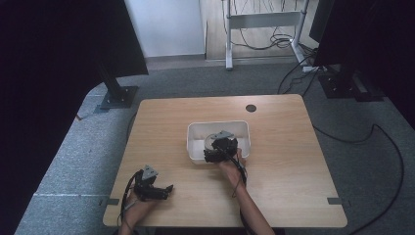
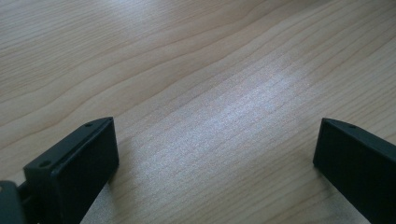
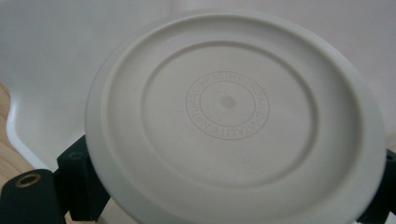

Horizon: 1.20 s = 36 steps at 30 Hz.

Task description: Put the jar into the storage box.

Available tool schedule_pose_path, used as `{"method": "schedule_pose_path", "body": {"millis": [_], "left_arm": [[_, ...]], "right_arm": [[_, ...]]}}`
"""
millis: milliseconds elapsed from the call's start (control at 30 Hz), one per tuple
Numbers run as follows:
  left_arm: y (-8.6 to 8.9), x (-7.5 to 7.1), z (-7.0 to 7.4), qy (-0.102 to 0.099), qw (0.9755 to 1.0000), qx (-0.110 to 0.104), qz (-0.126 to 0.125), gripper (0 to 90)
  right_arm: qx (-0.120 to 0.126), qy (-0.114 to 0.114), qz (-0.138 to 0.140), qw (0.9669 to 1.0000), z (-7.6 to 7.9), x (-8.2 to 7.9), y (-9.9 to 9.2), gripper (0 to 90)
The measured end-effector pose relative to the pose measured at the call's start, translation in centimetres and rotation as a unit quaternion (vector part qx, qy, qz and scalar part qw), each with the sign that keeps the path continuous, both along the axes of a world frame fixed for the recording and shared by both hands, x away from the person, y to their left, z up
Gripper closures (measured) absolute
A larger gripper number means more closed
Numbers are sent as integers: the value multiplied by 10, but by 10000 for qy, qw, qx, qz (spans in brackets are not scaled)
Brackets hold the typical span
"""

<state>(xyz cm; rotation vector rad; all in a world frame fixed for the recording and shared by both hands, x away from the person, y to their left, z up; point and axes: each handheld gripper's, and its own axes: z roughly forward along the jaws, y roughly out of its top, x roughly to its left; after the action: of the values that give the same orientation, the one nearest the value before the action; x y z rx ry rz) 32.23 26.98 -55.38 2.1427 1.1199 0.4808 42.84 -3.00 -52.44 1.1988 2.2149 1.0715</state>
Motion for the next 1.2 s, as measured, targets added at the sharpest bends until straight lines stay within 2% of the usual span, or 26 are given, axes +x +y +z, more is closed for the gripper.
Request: {"method": "schedule_pose_path", "body": {"millis": [233, 467, 700, 1200], "left_arm": [[0, 0, 0, 0, 10000, 0, 0, 0], [0, 0, 0, 1, 10000, -1, 0, 0], [0, 0, 0, 0, 10000, 0, 0, 0], [0, 0, 0, 1, 10000, -2, 1, 0]], "right_arm": [[-9, 30, 32, 10000, 0, 0, 0, 67], [-6, -69, 100, 9999, 3, -1, 0, 25], [6, -60, 204, 9998, 7, -4, -4, 18], [25, -90, 251, 9996, 10, -12, -16, 21]]}}
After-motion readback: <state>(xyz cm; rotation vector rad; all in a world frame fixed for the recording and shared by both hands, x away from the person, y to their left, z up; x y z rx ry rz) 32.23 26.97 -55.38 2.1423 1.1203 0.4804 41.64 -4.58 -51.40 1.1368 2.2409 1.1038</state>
